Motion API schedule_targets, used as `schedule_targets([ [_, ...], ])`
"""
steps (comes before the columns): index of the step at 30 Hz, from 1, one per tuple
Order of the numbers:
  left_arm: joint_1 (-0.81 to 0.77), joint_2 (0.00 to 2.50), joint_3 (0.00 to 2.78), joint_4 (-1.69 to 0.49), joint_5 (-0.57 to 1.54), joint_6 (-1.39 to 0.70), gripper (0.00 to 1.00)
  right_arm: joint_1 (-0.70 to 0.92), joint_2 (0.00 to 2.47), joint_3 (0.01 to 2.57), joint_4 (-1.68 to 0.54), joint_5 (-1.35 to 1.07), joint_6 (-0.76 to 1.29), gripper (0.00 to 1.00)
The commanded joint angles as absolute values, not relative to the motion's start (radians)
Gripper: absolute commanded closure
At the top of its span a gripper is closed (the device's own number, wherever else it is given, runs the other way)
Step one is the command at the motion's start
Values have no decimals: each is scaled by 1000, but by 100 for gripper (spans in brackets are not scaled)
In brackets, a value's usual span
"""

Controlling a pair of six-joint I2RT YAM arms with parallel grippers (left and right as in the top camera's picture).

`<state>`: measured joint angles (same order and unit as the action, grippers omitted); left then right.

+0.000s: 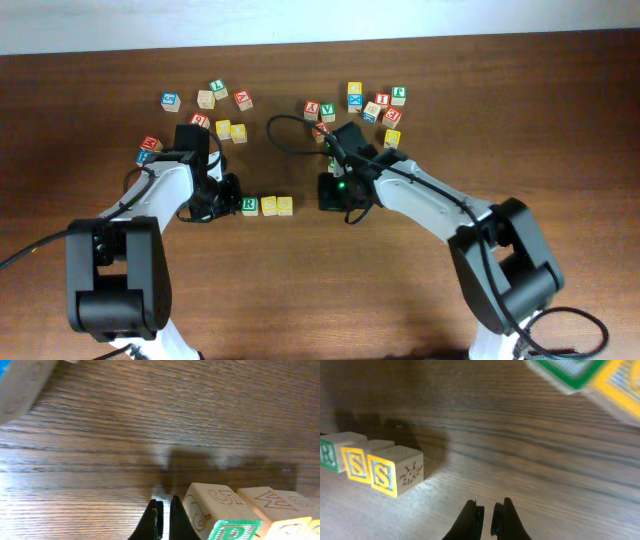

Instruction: Spell out RSS

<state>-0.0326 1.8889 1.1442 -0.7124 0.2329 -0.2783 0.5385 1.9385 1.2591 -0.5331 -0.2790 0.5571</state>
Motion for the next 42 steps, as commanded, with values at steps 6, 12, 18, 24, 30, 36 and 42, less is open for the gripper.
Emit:
schedule_targets([
  [6,-53,1898,1135,-702,274,-258,100,570,1967,1253,-487,-318,597,96],
  [12,-88,1898,1133,-693,274,-259,100,571,2004,1253,-467,-327,604,96],
  [18,-91,1898,1133,-691,274,-259,100,583,2004,1253,-452,-333,607,96],
  [24,-92,1898,1133,-691,274,-258,100,611,2004,1253,-410,-332,656,96],
  [30,-92,1898,1133,-691,274,-258,100,613,2004,1253,-406,-332,690,96],
  [36,-92,1898,1133,-692,275,-236,100,624,2005,1253,-388,-329,697,96],
  [42,-92,1898,1133,-692,278,-229,100,624,2011,1253,-384,-329,702,96],
])
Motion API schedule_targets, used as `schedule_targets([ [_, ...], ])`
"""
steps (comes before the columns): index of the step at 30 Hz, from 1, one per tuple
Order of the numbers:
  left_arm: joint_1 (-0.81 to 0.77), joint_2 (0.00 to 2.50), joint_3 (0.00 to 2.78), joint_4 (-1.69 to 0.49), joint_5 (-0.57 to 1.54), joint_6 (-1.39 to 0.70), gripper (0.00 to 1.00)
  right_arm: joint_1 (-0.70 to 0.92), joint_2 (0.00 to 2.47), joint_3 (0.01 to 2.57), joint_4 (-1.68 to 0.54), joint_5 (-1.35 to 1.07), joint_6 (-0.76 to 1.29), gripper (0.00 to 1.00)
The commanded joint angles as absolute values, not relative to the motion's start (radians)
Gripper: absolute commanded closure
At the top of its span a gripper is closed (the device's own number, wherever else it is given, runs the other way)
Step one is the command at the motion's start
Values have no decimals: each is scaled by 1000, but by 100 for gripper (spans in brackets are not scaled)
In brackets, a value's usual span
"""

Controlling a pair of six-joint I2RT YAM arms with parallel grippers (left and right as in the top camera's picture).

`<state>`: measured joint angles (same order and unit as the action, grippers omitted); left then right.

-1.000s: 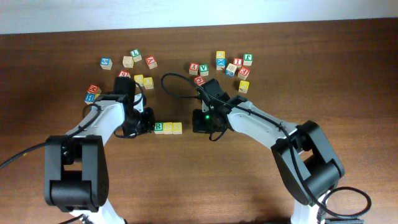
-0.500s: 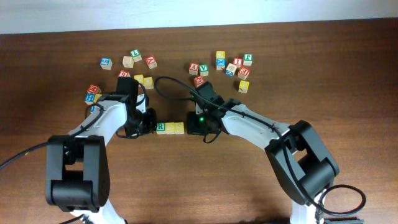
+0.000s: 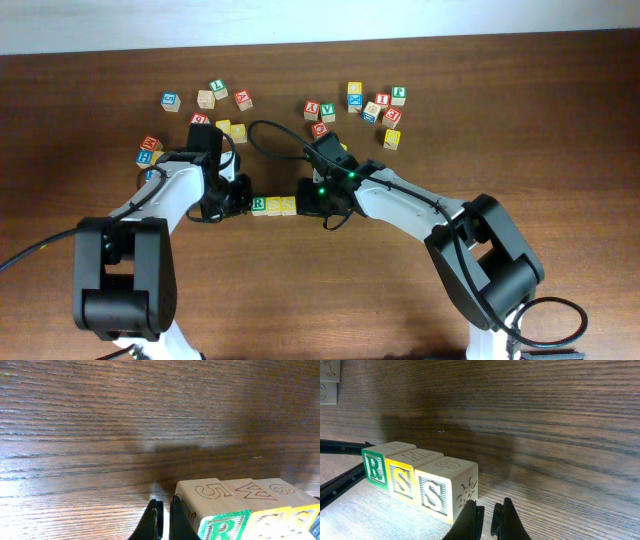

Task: Spell out RSS
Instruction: 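Push the row ends inward with both grippers to close the gaps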

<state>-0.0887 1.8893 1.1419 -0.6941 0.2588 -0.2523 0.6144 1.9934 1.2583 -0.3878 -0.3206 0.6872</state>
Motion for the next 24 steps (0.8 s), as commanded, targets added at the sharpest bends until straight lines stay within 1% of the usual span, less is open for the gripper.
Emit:
schedule_targets([
  [1,-92,1898,1133,-692,278,-229,100,624,2018,1253,-384,-329,712,96],
  [6,-92,1898,1133,-688,346,-181,100,624,2052,1253,-374,-330,716,96],
  [19,-92,1898,1133,-684,359,-162,100,624,2047,1264,-362,-333,720,96],
  [24,-92,1898,1133,-650,439,-163,100,622,2026,1264,-364,-321,720,96],
])
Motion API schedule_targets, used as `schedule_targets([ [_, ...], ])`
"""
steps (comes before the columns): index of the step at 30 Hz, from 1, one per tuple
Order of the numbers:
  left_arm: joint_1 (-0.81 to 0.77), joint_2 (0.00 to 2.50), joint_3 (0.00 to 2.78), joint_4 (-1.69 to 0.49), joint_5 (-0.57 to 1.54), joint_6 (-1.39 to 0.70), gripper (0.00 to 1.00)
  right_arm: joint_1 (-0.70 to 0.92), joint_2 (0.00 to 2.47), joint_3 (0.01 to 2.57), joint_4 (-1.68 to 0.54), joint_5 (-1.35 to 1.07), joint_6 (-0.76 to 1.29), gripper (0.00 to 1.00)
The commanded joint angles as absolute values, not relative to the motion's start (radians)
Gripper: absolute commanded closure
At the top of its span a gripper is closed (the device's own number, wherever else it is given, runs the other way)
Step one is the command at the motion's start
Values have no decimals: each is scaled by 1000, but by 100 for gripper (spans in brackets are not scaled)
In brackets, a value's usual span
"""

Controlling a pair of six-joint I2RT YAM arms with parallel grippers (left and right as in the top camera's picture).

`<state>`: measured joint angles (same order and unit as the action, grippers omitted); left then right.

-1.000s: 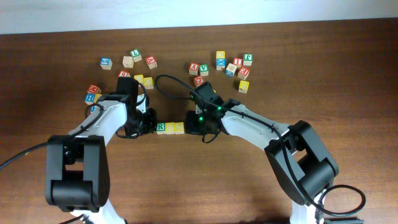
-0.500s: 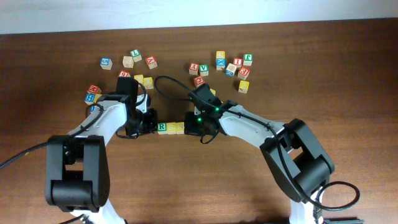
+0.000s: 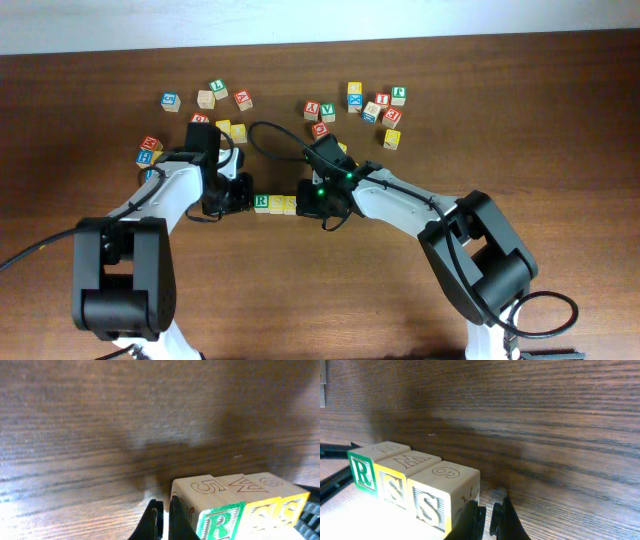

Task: Spell out RSS
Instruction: 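Push the row ends inward with both grippers to close the gaps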

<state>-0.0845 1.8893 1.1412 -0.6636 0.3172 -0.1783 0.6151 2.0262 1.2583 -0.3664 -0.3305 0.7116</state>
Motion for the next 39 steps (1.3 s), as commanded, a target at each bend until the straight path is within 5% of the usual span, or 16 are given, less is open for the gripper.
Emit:
schedule_targets([
  [1,-94,1898,1133,-647,446,-163,100,621,2026,1264,-370,-315,720,96],
  [39,-153,1898,1137,-656,332,-212,100,574,2026,1315,-514,-257,651,96],
])
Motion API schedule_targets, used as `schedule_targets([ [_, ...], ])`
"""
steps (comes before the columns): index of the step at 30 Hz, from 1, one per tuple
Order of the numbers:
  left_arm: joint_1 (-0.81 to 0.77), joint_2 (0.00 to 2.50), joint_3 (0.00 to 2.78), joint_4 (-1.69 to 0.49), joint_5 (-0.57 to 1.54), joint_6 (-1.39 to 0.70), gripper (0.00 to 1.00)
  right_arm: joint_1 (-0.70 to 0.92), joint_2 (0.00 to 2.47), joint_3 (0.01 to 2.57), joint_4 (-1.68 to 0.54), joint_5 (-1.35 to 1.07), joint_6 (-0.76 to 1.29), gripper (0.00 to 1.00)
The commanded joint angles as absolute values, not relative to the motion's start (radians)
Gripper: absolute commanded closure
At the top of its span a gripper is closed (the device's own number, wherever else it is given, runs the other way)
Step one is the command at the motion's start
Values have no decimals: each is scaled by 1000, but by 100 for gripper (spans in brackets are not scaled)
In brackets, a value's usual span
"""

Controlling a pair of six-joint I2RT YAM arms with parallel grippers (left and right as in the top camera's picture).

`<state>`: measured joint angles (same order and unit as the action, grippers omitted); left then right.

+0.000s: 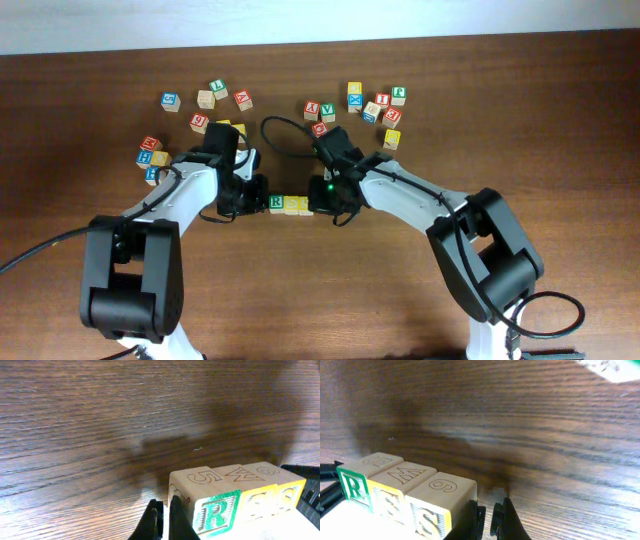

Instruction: Spell out RSS

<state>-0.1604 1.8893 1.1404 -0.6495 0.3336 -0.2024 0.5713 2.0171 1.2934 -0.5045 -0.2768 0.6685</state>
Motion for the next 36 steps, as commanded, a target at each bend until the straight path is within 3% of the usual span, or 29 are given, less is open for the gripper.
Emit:
schedule_targets([
  [1,-146,1898,1142,-667,324,-212,100,567,2026,1320,-529,-253,650,96],
  [9,-109,1876,1226,-777,244,-212,100,529,2002,1529,-844,-144,574,96],
  [15,-71,1842,1239,-847,28,-284,100,562,2004,1615,-1101,-286,494,96],
  [19,-32,1842,1239,-860,29,-284,100,624,2004,1567,-1073,-280,545,96],
  [26,10,1842,1239,-896,29,-303,100,693,2004,1424,-837,-277,685,96],
  [36,63,1842,1239,-930,30,-355,100,694,2056,1391,-728,-241,690,96],
])
